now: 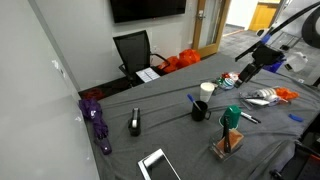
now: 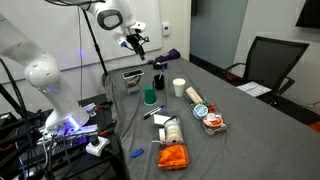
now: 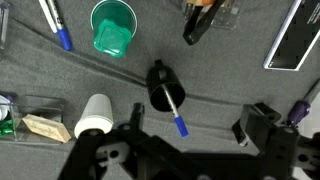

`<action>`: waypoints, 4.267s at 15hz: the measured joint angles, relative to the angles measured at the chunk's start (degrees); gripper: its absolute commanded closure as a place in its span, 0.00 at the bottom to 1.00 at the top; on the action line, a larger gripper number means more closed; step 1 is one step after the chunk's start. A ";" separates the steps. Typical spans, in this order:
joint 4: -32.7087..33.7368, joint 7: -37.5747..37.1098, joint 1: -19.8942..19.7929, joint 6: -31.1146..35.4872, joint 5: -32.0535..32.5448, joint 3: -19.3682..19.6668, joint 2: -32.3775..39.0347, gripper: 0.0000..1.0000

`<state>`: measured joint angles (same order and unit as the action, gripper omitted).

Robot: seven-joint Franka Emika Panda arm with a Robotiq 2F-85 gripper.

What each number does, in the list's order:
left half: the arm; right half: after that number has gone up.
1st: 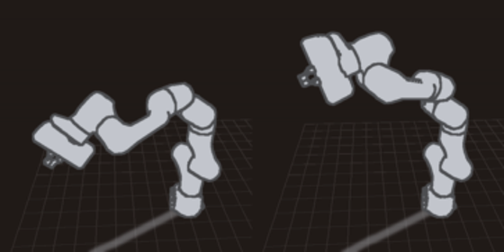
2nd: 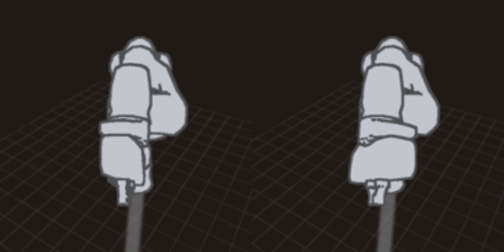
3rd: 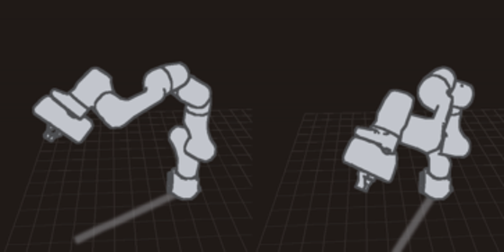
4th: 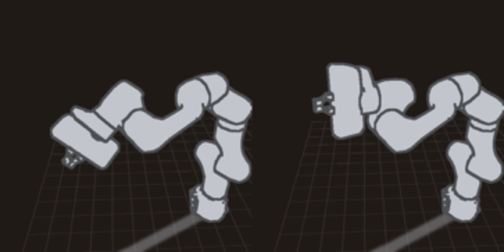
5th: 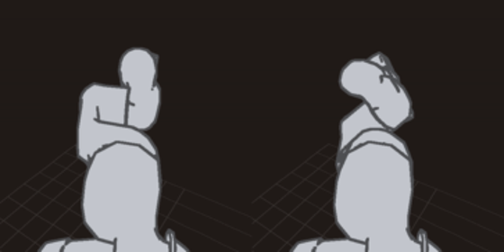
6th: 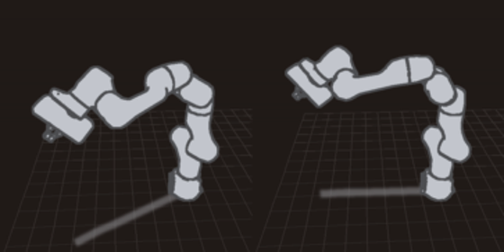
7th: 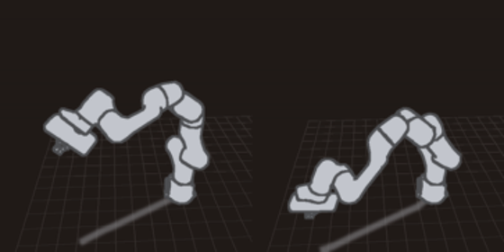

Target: Remove the blue marker from the black mug.

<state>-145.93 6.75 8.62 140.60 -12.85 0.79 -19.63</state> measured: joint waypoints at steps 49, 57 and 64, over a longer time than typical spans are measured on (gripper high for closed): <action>38.13 -5.65 2.10 5.82 20.68 -5.31 48.83 0.00; 39.26 -6.51 3.34 5.74 22.67 -4.82 50.68 0.60; 39.47 -7.15 3.68 5.79 22.76 -4.58 50.73 0.98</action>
<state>-106.45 -0.40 12.30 146.39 9.91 -3.79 31.10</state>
